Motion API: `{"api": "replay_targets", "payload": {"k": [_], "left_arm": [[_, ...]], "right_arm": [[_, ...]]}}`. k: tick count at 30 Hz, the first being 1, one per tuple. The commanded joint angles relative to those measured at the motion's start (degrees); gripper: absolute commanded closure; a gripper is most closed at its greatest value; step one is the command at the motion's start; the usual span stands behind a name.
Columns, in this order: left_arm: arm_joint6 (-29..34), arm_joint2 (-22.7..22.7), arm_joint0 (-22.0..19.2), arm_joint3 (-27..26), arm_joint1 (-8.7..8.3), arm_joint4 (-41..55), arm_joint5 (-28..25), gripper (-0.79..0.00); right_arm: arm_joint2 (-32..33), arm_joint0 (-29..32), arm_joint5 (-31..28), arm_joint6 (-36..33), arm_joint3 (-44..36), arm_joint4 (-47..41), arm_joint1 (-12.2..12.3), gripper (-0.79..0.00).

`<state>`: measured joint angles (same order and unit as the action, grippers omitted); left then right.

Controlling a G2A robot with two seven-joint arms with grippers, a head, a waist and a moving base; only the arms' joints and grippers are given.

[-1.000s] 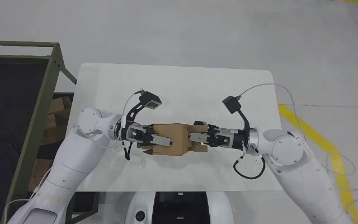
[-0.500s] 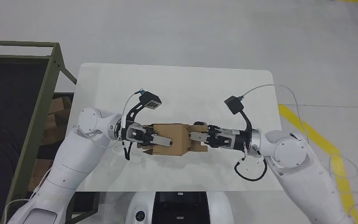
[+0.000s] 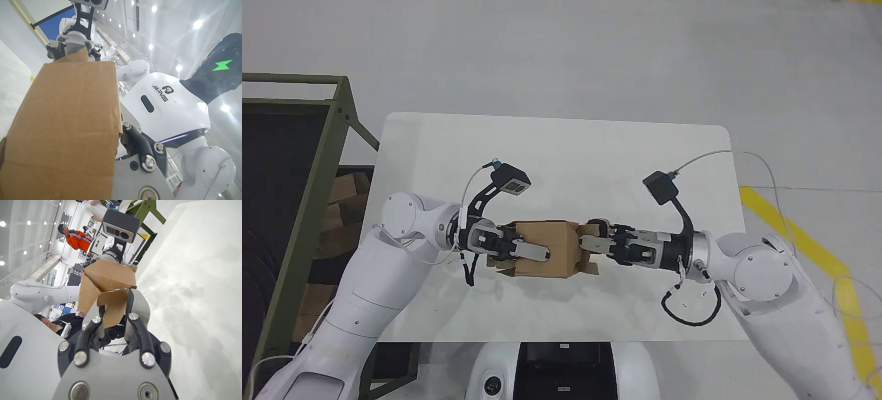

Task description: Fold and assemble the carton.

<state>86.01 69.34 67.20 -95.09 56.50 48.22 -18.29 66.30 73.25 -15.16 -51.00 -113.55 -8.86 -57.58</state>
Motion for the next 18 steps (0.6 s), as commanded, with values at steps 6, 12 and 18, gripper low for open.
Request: {"api": "replay_targets", "payload": {"k": [6, 12, 18], "left_arm": [[0.0, 0.0, 0.0, 0.0, 0.0, 0.0, 0.0, 0.0], [0.0, 0.0, 0.0, 0.0, 0.0, 0.0, 0.0, 0.0], [0.0, 0.0, 0.0, 0.0, 0.0, 0.0, 0.0, 0.0]], "right_arm": [[-0.55, -0.64, 0.82, 0.2, -0.38, 0.06, -0.15, -0.179], [-1.07, -1.26, 1.22, 0.17, -0.19, -0.14, -0.29, -0.2], [-1.24, -1.33, 0.51, -0.43, -0.2, -1.26, -0.35, -0.277]]}}
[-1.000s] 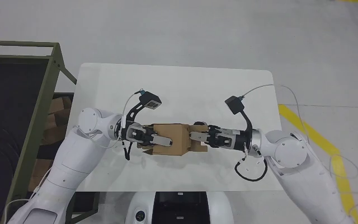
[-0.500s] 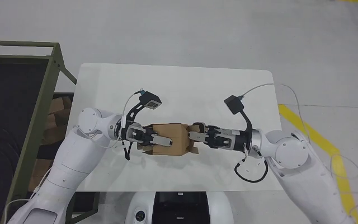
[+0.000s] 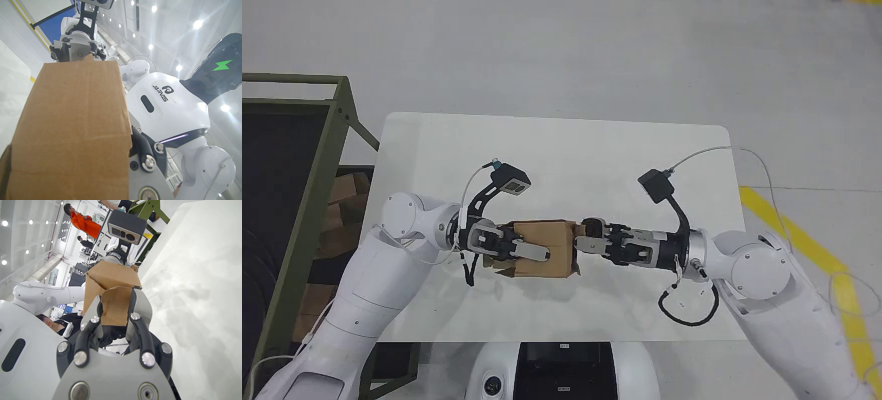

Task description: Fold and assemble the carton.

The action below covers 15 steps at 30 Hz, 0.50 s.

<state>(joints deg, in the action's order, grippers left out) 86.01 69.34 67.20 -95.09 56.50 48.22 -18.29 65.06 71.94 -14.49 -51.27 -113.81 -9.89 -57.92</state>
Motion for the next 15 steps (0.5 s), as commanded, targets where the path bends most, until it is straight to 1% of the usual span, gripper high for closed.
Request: {"api": "replay_targets", "payload": {"k": [1, 6, 10, 15], "left_arm": [[0.0, 0.0, 0.0, 0.0, 0.0, 0.0, 0.0, 0.0], [0.0, 0.0, 0.0, 0.0, 0.0, 0.0, 0.0, 0.0], [0.0, 0.0, 0.0, 0.0, 0.0, 0.0, 0.0, 0.0], [0.0, 0.0, 0.0, 0.0, 0.0, 0.0, 0.0, 0.0]], "right_arm": [[0.01, -0.07, -0.31, -0.26, 0.14, -0.39, -0.01, -0.28], [-0.19, -0.28, -1.18, -1.02, 0.44, -1.42, -0.07, -0.283], [-0.56, -0.74, -2.33, -1.99, 1.08, -2.77, -0.16, -0.262], [-1.03, -1.44, -2.37, -2.42, 1.63, -3.03, -0.29, -0.231]]}}
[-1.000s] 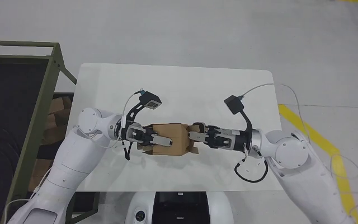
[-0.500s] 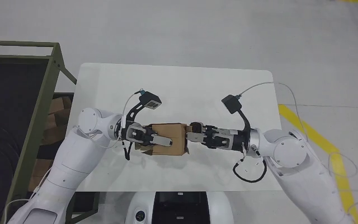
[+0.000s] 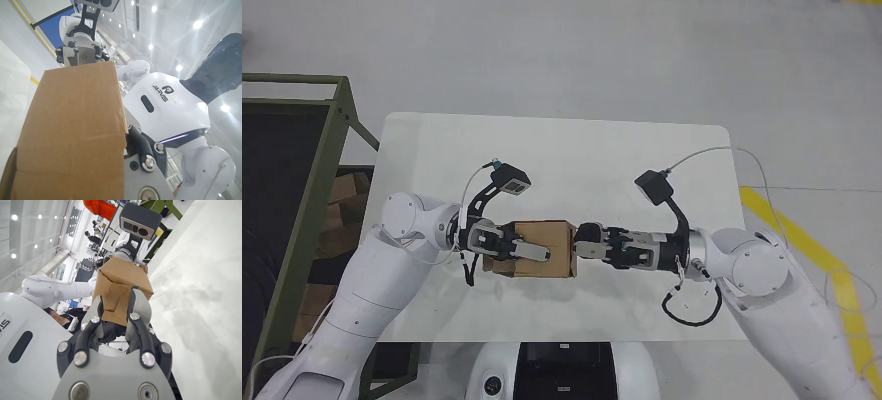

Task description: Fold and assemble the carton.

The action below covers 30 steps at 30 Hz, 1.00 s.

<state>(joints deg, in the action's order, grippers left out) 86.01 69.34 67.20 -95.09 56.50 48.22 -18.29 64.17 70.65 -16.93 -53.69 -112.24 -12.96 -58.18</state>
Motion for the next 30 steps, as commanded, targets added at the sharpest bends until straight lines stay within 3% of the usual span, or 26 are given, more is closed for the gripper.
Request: {"api": "replay_targets", "payload": {"k": [1, 11, 30], "left_arm": [[0.0, 0.0, 0.0, 0.0, 0.0, 0.0, 0.0, 0.0], [0.0, 0.0, 0.0, 0.0, 0.0, 0.0, 0.0, 0.0], [-2.59, 0.27, 1.2, -1.87, 0.15, -1.6, 1.03, 0.0]], "right_arm": [[-0.34, -0.27, 0.26, -0.01, 0.11, 0.11, -0.07, -0.231], [-1.97, -1.95, 2.65, 1.35, 0.76, 0.99, -0.53, -0.197], [-4.71, -4.2, 4.03, 1.12, 1.01, 1.69, -1.29, -0.212]]}}
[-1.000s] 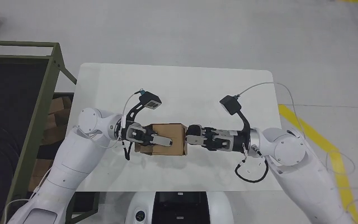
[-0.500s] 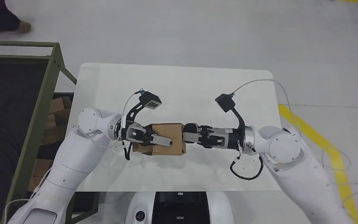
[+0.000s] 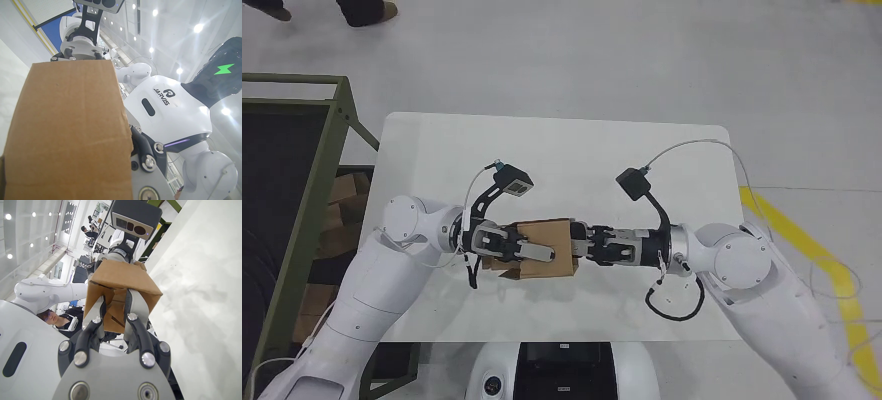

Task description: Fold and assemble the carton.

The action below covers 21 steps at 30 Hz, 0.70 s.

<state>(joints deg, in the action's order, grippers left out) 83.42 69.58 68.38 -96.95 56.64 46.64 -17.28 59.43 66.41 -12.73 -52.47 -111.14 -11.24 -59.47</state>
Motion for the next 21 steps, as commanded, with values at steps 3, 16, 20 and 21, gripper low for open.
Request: {"api": "replay_targets", "payload": {"k": [3, 16, 20, 21], "left_arm": [[-0.09, 0.05, 0.03, 0.09, 0.05, -0.22, 0.1, 0.0], [-0.4, 0.0, -0.04, 0.27, 0.26, -0.54, 0.31, 0.0], [-0.44, 0.16, -0.01, 0.35, 0.3, -0.6, 0.28, 0.0], [-0.37, 0.23, 0.01, 0.32, 0.3, -0.56, 0.19, 0.0]], "right_arm": [[0.1, 0.1, -1.47, -0.36, -0.38, 0.05, -0.02, -0.209], [-0.81, 0.17, -1.79, -0.34, -0.92, 1.39, -0.23, -0.256], [-0.29, 0.27, -2.3, -0.3, -0.6, 1.0, -0.21, -0.286], [-0.01, 0.46, -2.54, -0.24, -0.63, 0.86, -0.17, -0.292]]}}
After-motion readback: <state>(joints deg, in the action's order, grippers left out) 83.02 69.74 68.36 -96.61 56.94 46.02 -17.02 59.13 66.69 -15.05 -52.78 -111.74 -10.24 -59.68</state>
